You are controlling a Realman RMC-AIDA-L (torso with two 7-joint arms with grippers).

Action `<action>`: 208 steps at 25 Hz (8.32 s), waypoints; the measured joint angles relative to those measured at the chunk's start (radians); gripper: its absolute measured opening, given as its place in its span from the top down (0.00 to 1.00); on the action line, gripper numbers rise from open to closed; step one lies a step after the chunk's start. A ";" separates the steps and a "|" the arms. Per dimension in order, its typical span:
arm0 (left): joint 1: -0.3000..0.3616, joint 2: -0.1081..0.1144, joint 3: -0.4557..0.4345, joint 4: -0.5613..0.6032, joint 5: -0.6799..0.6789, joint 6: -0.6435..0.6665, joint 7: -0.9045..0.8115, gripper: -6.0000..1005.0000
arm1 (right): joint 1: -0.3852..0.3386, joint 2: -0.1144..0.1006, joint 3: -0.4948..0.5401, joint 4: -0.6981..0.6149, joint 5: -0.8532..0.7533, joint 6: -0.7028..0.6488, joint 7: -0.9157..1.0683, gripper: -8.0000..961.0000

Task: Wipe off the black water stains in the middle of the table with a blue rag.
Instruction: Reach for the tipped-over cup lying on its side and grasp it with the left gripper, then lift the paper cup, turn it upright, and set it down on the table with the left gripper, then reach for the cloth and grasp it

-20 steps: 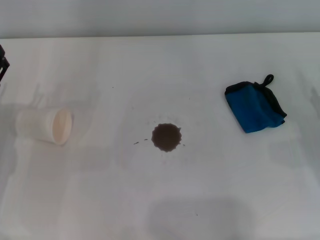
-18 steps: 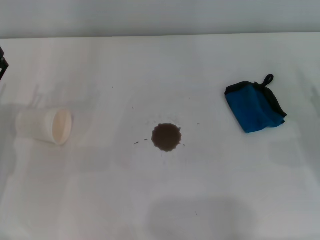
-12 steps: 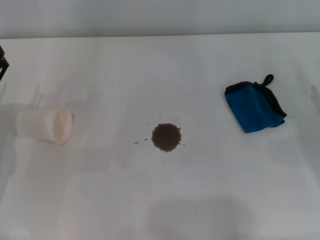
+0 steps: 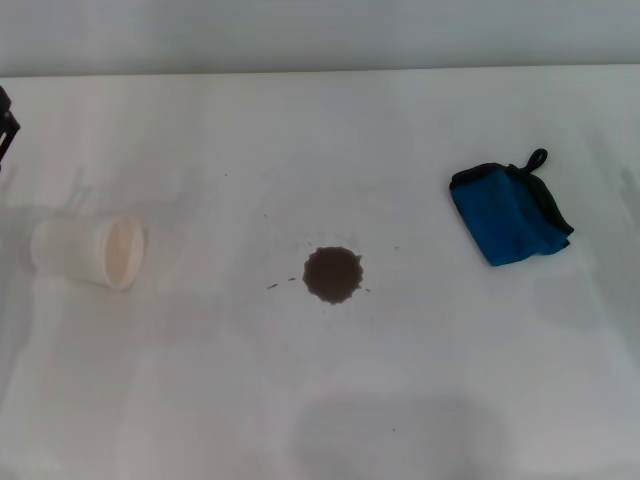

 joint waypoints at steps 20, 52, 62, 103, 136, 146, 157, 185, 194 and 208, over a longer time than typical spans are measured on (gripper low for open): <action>0.001 0.010 0.001 -0.147 0.189 0.099 -0.244 0.12 | -0.007 0.002 -0.006 0.005 -0.001 -0.006 0.002 0.35; -0.635 0.061 0.010 -1.224 1.582 0.537 -0.863 0.12 | 0.024 0.004 -0.008 0.011 -0.004 -0.034 0.007 0.37; -0.730 0.004 0.011 -1.312 1.824 0.489 -0.710 0.12 | 0.014 0.005 -0.013 0.020 -0.009 0.032 0.014 0.37; -0.659 -0.002 0.008 -0.713 1.888 -0.020 -0.647 0.13 | 0.012 0.005 -0.049 0.016 -0.011 0.086 0.029 0.39; -0.389 0.001 0.006 -0.563 1.132 0.113 -0.619 0.36 | 0.010 0.003 -0.051 -0.002 -0.011 0.087 0.023 0.41; -0.203 0.001 0.005 -0.370 0.890 0.103 -0.394 0.37 | 0.006 0.002 -0.051 -0.003 -0.011 0.095 0.024 0.42; -0.150 -0.001 0.003 -0.249 0.809 -0.033 -0.438 0.37 | 0.006 0.002 -0.053 -0.003 -0.012 0.098 0.018 0.42; -0.146 -0.005 0.004 -0.116 0.893 -0.283 -0.315 0.37 | -0.007 0.002 -0.043 0.002 -0.007 0.113 0.020 0.44; -0.134 -0.005 0.006 -0.104 0.892 -0.288 -0.303 0.34 | -0.010 0.000 -0.044 0.000 -0.010 0.107 0.022 0.44; -0.084 -0.007 0.002 -0.091 0.873 -0.298 -0.295 0.11 | -0.028 -0.002 -0.052 -0.002 -0.011 0.118 0.023 0.45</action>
